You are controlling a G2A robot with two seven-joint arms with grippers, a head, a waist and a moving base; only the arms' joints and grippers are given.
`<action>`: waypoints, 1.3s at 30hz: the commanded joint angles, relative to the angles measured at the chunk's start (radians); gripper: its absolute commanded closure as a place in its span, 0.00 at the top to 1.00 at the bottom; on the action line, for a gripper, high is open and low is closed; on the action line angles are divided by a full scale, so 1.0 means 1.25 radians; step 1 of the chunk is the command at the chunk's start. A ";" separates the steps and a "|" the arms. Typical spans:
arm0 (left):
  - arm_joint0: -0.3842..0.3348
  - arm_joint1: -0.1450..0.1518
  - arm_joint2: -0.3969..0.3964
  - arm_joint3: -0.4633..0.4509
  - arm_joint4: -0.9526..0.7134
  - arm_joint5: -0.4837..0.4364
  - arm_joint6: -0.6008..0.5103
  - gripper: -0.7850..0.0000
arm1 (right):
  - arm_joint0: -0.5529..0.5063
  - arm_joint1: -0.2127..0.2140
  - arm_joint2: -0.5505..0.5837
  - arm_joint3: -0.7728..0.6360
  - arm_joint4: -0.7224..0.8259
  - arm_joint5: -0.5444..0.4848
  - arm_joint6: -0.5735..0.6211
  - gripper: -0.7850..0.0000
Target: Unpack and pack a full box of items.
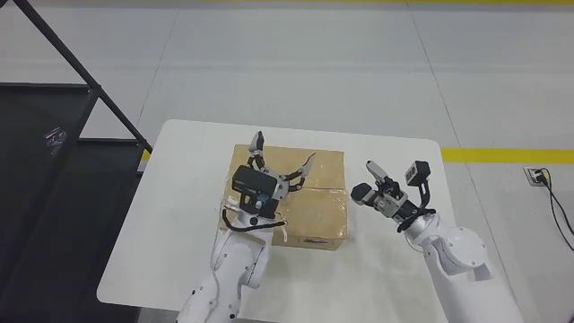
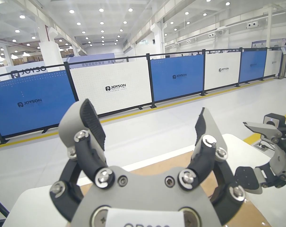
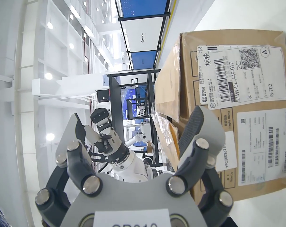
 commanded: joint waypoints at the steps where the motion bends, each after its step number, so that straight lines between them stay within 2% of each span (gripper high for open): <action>1: 0.004 0.002 -0.027 -0.029 -0.023 -0.004 0.005 1.00 | -0.007 0.002 0.004 -0.016 -0.010 -0.009 -0.001 1.00; 6: 0.030 0.015 -0.151 -0.110 -0.095 -0.026 0.009 1.00 | -0.075 0.011 0.025 -0.137 -0.107 -0.062 -0.032 1.00; 10: 0.061 0.026 -0.257 -0.148 -0.141 -0.043 0.017 1.00 | -0.142 0.018 0.028 -0.265 -0.239 -0.041 -0.083 1.00; 12: 0.074 0.031 -0.305 -0.151 -0.161 -0.054 0.019 1.00 | -0.178 0.021 0.014 -0.336 -0.372 0.013 -0.124 1.00; 17: 0.111 0.040 -0.381 -0.117 -0.189 -0.083 0.031 1.00 | -0.184 0.021 0.014 -0.348 -0.388 0.031 -0.147 1.00; 23: 0.128 0.045 -0.424 -0.073 -0.316 -0.167 -0.031 1.00 | -0.183 0.020 0.013 -0.340 -0.401 0.029 -0.167 1.00; 25: 0.127 0.047 -0.434 -0.065 -0.335 -0.186 -0.045 1.00 | -0.179 0.022 -0.019 -0.364 -0.536 -0.003 -0.192 1.00; 27: 0.127 0.049 -0.441 -0.057 -0.354 -0.200 -0.057 1.00 | -0.186 0.027 -0.054 -0.410 -0.731 -0.018 -0.206 1.00; 28: 0.125 0.050 -0.444 -0.054 -0.366 -0.209 -0.069 1.00 | -0.201 0.029 -0.085 -0.450 -0.876 -0.006 -0.219 1.00; 30: 0.124 0.051 -0.448 -0.051 -0.375 -0.217 -0.080 1.00 | -0.219 0.033 -0.137 -0.491 -1.063 0.002 -0.199 1.00; 32: 0.122 0.053 -0.450 -0.049 -0.383 -0.225 -0.088 1.00 | -0.234 0.034 -0.194 -0.523 -1.253 0.054 -0.155 1.00; 39: 0.122 0.056 -0.447 -0.041 -0.397 -0.244 -0.096 1.00 | -0.235 0.034 -0.204 -0.528 -1.280 0.065 -0.147 1.00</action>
